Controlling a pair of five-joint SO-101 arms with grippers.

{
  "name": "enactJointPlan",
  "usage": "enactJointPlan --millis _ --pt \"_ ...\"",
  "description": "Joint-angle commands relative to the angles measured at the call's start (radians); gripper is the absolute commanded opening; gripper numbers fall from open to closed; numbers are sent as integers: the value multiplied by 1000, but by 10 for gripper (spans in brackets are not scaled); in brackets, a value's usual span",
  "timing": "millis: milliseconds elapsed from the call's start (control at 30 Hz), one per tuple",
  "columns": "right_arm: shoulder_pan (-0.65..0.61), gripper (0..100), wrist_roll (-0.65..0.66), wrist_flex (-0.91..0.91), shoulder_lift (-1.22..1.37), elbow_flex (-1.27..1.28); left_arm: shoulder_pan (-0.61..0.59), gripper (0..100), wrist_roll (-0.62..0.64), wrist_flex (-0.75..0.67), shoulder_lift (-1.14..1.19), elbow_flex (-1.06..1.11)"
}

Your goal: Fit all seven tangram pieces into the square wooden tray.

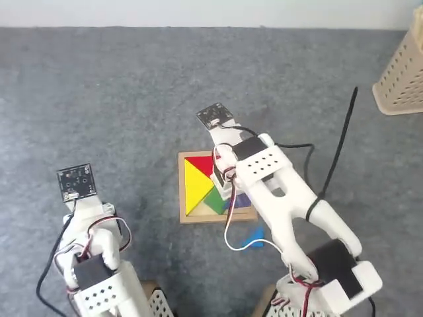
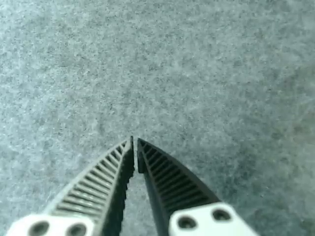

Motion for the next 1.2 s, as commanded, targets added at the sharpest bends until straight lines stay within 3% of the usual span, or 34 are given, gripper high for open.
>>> enactJointPlan --millis 0,367,567,1167 --pt "-5 144 23 -41 -24 -49 3 13 15 6 -8 -8" --pt "12 137 25 -82 124 -46 3 13 15 6 -8 -8" --pt "42 7 25 -45 125 -37 3 13 15 6 -8 -8" --pt "154 7 35 -67 45 -2 3 13 15 6 -8 -8"
